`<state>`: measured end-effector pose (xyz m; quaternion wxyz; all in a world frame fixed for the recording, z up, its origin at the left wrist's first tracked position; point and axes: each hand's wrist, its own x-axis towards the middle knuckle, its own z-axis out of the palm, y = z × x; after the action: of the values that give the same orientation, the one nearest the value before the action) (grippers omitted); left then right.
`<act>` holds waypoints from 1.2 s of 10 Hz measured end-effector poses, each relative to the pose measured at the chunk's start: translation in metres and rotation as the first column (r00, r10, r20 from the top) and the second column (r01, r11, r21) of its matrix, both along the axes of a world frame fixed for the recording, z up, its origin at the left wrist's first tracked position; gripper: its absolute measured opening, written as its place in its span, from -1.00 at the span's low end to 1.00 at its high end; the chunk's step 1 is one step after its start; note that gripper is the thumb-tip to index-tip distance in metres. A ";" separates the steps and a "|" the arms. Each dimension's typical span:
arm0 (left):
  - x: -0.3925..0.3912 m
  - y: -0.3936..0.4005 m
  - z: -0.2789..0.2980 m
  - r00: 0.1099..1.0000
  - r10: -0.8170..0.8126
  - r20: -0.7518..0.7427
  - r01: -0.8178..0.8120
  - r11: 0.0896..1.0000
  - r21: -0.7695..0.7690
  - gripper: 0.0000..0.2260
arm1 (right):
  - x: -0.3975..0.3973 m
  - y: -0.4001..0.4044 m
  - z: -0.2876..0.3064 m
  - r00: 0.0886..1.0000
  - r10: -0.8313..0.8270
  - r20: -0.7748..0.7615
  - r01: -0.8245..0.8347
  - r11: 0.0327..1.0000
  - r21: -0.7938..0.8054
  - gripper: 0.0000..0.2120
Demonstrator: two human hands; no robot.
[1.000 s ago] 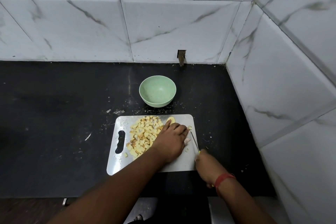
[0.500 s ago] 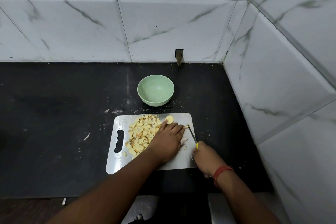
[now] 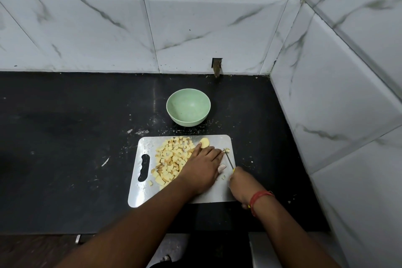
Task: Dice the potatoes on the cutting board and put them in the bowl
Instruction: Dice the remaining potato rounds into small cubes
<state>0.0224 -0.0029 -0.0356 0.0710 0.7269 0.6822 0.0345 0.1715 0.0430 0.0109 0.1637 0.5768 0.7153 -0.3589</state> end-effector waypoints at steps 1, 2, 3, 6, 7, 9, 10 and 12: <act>0.000 0.000 0.000 1.000 -0.004 -0.011 0.004 1.000 -0.009 -0.48 | -0.003 -0.004 0.008 0.997 0.075 -0.007 -0.075 0.997 -0.016 -0.74; -0.001 0.000 0.001 0.999 -0.023 -0.040 0.022 1.000 -0.017 -0.48 | -0.001 -0.007 0.009 0.940 0.286 0.186 -0.280 0.958 -0.057 -0.77; -0.003 -0.001 0.002 0.994 -0.057 -0.090 0.056 0.998 -0.015 -0.47 | 0.007 0.004 -0.004 0.951 -0.230 -0.205 0.214 0.972 -0.100 -0.74; 0.000 0.000 0.005 0.995 -0.036 -0.095 0.035 0.999 -0.015 -0.45 | 0.024 -0.009 0.004 0.993 -0.013 -0.118 0.008 0.999 -0.040 -0.71; 0.001 0.000 0.006 0.995 -0.026 -0.097 0.023 0.999 -0.025 -0.43 | 0.039 -0.018 0.008 0.951 -0.234 -0.204 0.176 0.947 -0.269 -0.88; 0.003 0.004 0.014 0.995 -0.037 -0.089 0.036 0.999 -0.007 -0.40 | 0.063 -0.031 0.017 0.741 -0.528 -0.416 0.307 0.817 -0.489 -0.88; 0.010 0.015 0.010 0.967 -0.179 -0.179 0.168 0.983 -0.078 -0.40 | 0.071 -0.029 0.020 0.666 -0.592 -0.455 0.357 0.788 -0.502 -0.87; 0.007 0.015 0.011 0.946 -0.146 -0.291 0.141 0.989 -0.038 -0.28 | 0.076 -0.028 0.023 0.670 -0.576 -0.469 0.350 0.802 -0.485 -0.87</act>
<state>0.0297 0.0118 -0.0251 -0.0225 0.7710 0.6309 -0.0844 0.2479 0.0153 0.0343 -0.0665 0.5597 0.4784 -0.6733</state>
